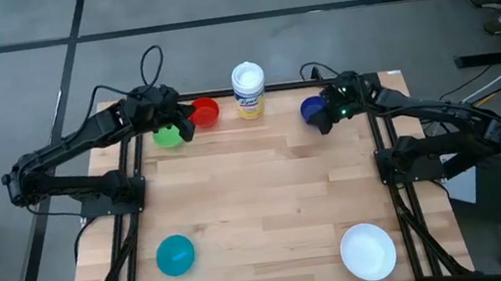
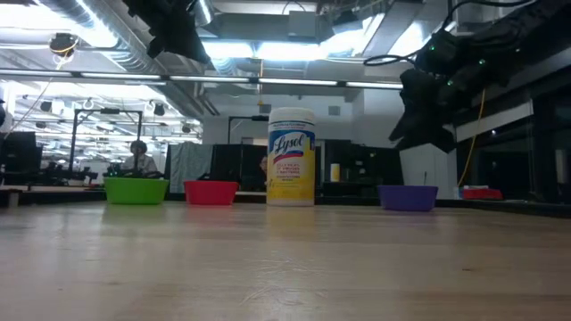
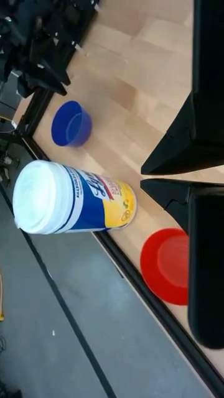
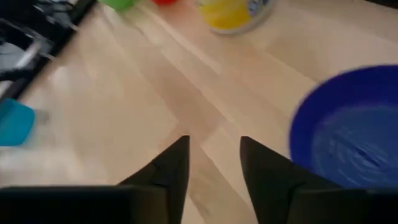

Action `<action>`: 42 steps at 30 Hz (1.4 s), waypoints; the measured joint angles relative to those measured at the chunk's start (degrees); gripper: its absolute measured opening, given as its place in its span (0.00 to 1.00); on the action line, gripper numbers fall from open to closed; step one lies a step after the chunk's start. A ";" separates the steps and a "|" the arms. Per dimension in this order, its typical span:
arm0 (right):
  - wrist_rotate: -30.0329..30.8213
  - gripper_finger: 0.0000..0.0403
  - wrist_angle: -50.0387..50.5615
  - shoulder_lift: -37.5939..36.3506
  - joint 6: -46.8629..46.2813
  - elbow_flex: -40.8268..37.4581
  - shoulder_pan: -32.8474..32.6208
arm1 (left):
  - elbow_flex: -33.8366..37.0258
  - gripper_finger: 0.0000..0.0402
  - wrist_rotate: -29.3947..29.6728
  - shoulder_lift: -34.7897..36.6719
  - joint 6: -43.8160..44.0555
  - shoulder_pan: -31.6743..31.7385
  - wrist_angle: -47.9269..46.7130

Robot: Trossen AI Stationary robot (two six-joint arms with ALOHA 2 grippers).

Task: Nest bowls inside each other
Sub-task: Stack the blue bowl on top of the white bowl

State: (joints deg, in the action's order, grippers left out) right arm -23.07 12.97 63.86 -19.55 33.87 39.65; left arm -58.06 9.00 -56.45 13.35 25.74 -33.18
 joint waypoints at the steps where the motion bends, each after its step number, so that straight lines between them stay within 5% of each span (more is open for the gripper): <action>1: -0.71 0.40 -0.05 0.00 -0.64 0.57 0.19 | 0.00 0.04 -0.08 0.00 -0.26 0.00 0.01; 10: -0.98 0.46 3.62 1.78 -2.29 5.44 1.88 | 0.00 0.04 -0.18 0.00 -0.61 0.00 -0.01; 20: 3.48 0.37 23.79 13.11 6.29 18.73 1.89 | 0.00 0.04 -1.64 0.02 -0.65 0.00 -0.03; 27: 4.61 0.40 32.61 20.92 11.85 28.78 1.89 | 0.14 0.04 -1.67 0.03 -0.68 0.00 0.00; 42: 4.90 0.41 33.70 27.47 11.46 30.40 -0.14 | 0.48 0.04 -3.02 0.04 -0.69 0.75 -1.17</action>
State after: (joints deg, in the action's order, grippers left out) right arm -18.18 46.68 91.33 -8.09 64.27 39.51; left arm -57.58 5.98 -56.40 12.67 26.48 -34.36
